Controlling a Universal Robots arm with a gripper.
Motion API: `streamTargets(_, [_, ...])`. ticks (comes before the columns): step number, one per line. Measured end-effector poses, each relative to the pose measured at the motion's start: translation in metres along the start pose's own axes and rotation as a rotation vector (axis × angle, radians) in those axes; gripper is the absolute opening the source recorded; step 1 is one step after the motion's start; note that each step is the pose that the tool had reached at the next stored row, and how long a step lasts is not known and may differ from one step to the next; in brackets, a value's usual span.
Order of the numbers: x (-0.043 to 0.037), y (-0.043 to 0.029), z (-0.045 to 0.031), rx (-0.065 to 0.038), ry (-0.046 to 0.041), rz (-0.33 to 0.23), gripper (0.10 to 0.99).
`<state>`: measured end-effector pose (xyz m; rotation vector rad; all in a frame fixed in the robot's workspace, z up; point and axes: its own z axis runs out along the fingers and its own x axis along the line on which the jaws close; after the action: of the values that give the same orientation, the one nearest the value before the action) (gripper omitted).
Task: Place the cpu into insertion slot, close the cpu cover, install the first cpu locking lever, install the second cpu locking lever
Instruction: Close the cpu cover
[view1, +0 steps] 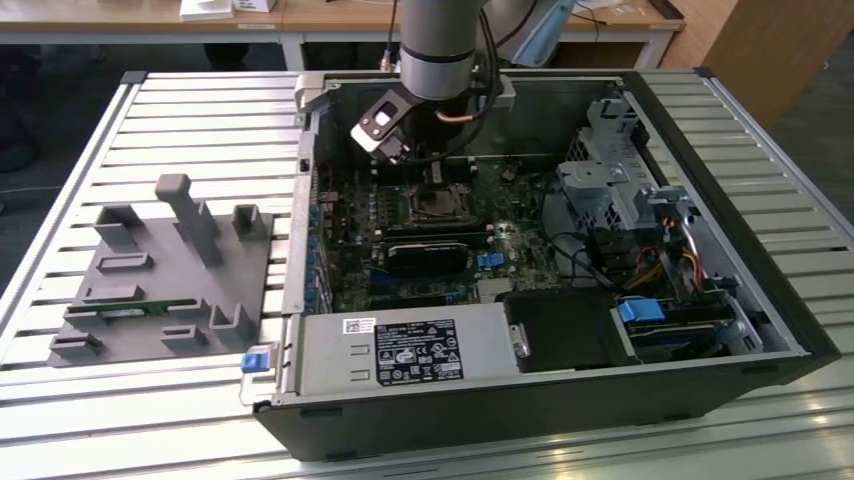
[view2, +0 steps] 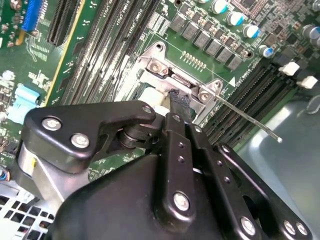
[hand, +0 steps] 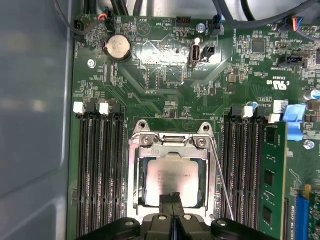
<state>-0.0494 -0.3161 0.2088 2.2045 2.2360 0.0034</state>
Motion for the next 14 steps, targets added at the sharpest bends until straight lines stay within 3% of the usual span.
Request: streamTargets(14, [-0.0002,0.0134,-0.0006,0.001,0.0001,0.0,0.106])
